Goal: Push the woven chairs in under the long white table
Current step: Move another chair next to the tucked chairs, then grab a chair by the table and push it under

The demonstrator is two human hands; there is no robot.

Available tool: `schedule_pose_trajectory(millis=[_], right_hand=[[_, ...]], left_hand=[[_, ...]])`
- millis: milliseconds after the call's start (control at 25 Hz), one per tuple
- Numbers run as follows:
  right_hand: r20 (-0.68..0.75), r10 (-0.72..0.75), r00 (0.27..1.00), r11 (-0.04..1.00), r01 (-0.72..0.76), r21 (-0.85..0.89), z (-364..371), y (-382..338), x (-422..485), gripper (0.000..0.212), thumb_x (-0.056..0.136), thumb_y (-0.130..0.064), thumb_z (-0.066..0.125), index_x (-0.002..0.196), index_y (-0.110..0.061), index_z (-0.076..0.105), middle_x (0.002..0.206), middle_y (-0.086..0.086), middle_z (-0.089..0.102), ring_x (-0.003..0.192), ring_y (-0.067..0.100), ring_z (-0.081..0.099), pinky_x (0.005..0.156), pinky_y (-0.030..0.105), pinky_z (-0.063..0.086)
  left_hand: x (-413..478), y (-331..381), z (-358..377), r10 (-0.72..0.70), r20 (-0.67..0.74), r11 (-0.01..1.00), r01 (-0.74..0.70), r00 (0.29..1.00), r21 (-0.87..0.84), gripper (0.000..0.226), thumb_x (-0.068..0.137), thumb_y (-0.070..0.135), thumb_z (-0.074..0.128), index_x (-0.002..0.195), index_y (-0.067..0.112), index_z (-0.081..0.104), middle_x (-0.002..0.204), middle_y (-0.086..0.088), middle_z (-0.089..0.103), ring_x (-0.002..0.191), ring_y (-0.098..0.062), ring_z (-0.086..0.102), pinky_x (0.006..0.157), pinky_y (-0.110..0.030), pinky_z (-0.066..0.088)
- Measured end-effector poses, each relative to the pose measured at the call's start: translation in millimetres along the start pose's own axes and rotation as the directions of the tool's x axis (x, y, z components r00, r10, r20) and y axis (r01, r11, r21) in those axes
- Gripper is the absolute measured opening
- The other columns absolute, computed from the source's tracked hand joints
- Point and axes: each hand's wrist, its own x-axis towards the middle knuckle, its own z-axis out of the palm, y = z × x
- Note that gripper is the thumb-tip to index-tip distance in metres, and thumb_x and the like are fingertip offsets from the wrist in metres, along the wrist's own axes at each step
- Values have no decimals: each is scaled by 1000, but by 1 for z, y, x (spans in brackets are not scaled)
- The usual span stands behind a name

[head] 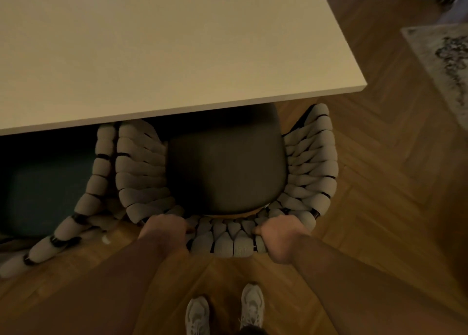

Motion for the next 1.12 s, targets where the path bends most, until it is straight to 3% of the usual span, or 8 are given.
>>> schedule_pose_trajectory(millis=[120, 440, 760, 880, 1040, 1120], right_hand=[[18, -9, 1000, 1000, 9, -5, -11, 25, 5, 39, 98, -19, 55, 134, -33, 61, 110, 0, 67, 100, 25, 64, 84, 41, 54], [32, -47, 998, 999, 47, -16, -16, 35, 8, 42, 100, -23, 55, 141, -32, 59, 111, 0, 66, 102, 24, 64, 79, 38, 50], [50, -4, 999, 1000, 4, -6, -17, 31, 5, 46, 101, -22, 54, 146, -31, 55, 122, 2, 66, 109, 24, 64, 81, 37, 51], [44, 78, 996, 997, -78, -2, -16, 22, 1, 43, 101, -21, 53, 144, -28, 54, 126, 4, 65, 115, 26, 61, 93, 41, 51], [-13, 159, 987, 982, -156, 110, -9, 9, -27, 54, 101, -18, 50, 155, -21, 41, 155, 8, 49, 145, 31, 39, 123, 49, 28], [-11, 164, 986, 966, -159, 206, -13, 12, -50, 57, 101, -15, 47, 157, -21, 39, 157, 10, 47, 146, 31, 41, 120, 46, 35]], left_hand=[[12, 10, -11, -18, -7, 999, 18, 1000, -34, 63, 84, 51, 68, 145, 43, 55, 139, 0, 62, 127, -25, 59, 106, -41, 49], [10, 17, -19, -11, 24, 998, 12, 1000, -58, 72, 81, 57, 69, 149, 51, 48, 144, 3, 60, 132, -22, 57, 110, -38, 46], [14, 18, -16, -21, 22, 999, 22, 1000, -38, 71, 83, 57, 67, 151, 55, 44, 146, 6, 59, 133, -20, 56, 112, -38, 45], [10, 18, -19, -25, 26, 999, 25, 999, -26, 74, 83, 55, 67, 153, 53, 43, 149, 4, 57, 135, -22, 54, 115, -40, 39], [-5, 28, -19, -70, -5, 998, 70, 998, 3, 68, 89, 50, 60, 154, 43, 43, 151, 2, 55, 142, -22, 47, 125, -52, 11], [-14, 32, -21, -79, 18, 995, 80, 997, -61, 66, 91, 49, 60, 154, 34, 45, 152, 0, 53, 142, -23, 47, 125, -51, 17]])
